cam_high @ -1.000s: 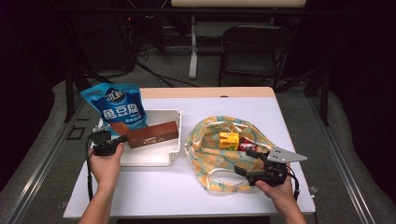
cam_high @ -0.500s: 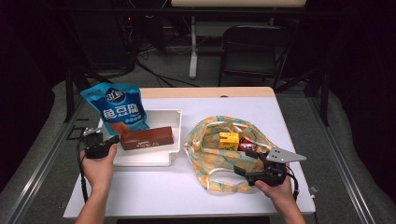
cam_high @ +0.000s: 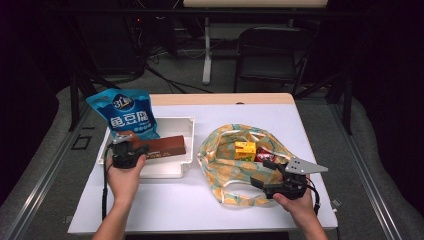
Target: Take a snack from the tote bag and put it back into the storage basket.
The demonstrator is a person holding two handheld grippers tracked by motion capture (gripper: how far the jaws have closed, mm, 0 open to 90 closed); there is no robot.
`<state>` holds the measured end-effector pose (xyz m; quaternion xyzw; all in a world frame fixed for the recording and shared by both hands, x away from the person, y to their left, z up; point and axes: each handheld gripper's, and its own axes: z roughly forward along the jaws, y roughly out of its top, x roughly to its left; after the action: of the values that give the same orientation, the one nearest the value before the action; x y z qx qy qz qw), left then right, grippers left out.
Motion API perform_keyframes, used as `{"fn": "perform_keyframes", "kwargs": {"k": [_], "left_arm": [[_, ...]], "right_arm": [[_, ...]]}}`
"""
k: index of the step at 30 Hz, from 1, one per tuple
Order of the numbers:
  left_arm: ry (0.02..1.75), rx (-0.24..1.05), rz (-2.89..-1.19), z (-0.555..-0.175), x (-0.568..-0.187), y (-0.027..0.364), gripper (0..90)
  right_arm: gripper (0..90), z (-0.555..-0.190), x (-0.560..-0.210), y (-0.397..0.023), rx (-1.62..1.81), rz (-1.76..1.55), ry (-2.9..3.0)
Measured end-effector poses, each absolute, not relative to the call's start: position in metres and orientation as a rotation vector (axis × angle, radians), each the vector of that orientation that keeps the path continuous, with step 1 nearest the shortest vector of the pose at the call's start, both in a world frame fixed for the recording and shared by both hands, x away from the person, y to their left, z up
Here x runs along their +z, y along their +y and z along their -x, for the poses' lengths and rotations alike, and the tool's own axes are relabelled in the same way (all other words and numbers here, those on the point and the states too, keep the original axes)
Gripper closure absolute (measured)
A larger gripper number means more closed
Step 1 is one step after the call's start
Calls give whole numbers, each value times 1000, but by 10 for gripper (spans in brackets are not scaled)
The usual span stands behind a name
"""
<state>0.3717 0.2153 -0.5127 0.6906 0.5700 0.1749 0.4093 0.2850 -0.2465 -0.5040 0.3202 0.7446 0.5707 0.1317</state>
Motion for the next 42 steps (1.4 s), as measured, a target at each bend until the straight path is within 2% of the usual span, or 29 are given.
{"fn": "perform_keyframes", "kwargs": {"k": [7, 17, 23, 28, 35, 42], "left_arm": [[1361, 390, -1796, -381, -514, 170, 900], [1313, 362, -1838, -394, -511, 129, 900], [1343, 355, -1861, -402, -519, 120, 900], [1367, 397, -1891, -402, -522, 121, 900], [1395, 425, -1847, -398, -521, 134, 900], [1367, 424, -1823, -405, -509, 128, 900]], "right_arm": [[193, -284, -504, -246, 1657, -926, 2162], [194, -284, -505, -247, 1658, -929, 2165], [194, -284, -505, -246, 1650, -928, 2166], [193, -285, -506, -245, 1652, -925, 2168], [190, -285, -507, -245, 1642, -928, 2170], [173, -285, -505, -245, 1626, -953, 2139]]}}
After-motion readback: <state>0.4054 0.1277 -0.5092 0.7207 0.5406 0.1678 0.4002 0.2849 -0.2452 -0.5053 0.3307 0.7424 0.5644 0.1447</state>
